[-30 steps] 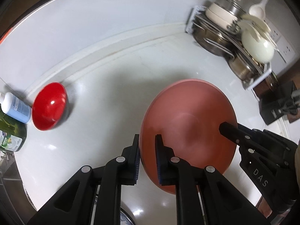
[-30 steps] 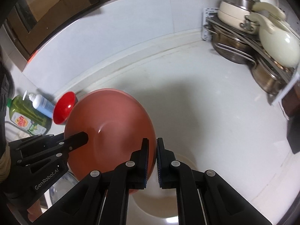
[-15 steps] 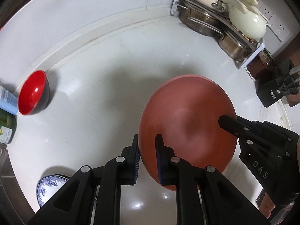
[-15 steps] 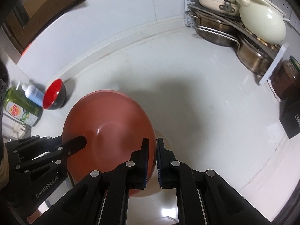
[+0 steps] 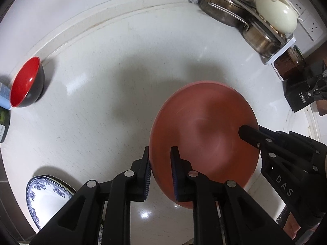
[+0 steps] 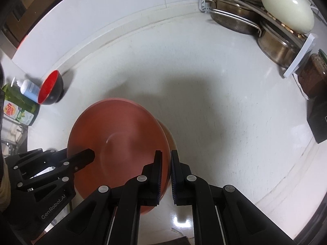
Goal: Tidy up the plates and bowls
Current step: 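Lift the pink bowl with both grippers and carry it toward the stack, then lower the pink bowl into the white bowl and open both grippers, then move both grippers to the rim of the red bowl, then close both grippers on the rim of the red bowl, then lift the red bowl with both grippers and carry it over the pink bowl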
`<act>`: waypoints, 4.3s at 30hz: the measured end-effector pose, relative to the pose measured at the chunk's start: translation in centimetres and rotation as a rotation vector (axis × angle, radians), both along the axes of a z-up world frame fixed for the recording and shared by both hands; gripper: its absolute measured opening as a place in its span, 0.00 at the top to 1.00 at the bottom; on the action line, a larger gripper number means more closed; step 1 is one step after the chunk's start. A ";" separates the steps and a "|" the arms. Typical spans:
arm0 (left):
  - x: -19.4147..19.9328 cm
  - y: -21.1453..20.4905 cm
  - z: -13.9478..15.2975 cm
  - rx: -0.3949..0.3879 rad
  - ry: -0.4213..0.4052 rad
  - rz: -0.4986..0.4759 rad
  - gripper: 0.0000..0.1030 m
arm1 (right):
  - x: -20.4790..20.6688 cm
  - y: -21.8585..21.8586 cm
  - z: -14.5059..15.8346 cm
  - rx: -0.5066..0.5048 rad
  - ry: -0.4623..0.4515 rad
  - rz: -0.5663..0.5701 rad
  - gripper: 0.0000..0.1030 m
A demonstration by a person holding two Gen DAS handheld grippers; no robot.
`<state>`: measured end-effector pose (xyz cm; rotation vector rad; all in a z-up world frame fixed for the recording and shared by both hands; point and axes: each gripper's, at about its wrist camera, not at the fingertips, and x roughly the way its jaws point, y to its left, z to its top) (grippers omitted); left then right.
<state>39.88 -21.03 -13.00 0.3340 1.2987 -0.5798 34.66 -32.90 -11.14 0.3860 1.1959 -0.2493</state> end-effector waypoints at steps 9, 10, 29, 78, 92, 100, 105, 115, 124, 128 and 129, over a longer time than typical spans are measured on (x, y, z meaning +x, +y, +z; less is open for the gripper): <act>-0.1 -0.6 -0.6 0.014 0.006 -0.006 0.82 | 0.2 -0.5 -1.1 0.019 0.024 -0.007 0.91; 0.0 -0.6 -0.6 0.018 0.005 -0.005 0.82 | 0.3 -0.5 -1.2 0.023 0.027 -0.009 0.91; 0.2 0.4 1.5 0.020 -0.139 0.031 0.48 | 0.4 -0.1 -0.5 -0.027 0.012 -0.008 0.74; 16.5 23.8 7.3 0.049 -0.337 0.502 0.16 | 20.4 18.1 6.4 -0.053 -0.223 0.283 0.48; 23.2 24.7 2.5 0.023 -0.229 0.489 0.36 | 27.7 20.8 1.4 0.042 -0.138 0.291 0.49; 25.3 24.1 0.4 0.005 -0.176 0.494 0.47 | 29.6 20.9 -1.1 0.066 -0.072 0.285 0.65; 25.9 23.6 -0.4 -0.003 -0.146 0.474 0.67 | 30.0 20.9 -1.7 0.076 -0.057 0.284 0.75; 26.1 23.1 -1.0 -0.021 -0.138 0.462 0.91 | 30.7 21.1 -2.6 0.054 -0.053 0.277 0.90; 24.3 23.0 0.6 -0.062 -0.170 0.475 0.91 | 29.5 20.6 -1.3 0.056 -0.088 0.255 0.90; 22.7 22.4 2.2 -0.090 -0.200 0.465 0.91 | 27.6 19.8 0.3 0.056 -0.114 0.250 0.90; 22.3 22.3 2.5 -0.096 -0.206 0.462 0.91 | 27.2 19.6 0.6 0.054 -0.120 0.248 0.90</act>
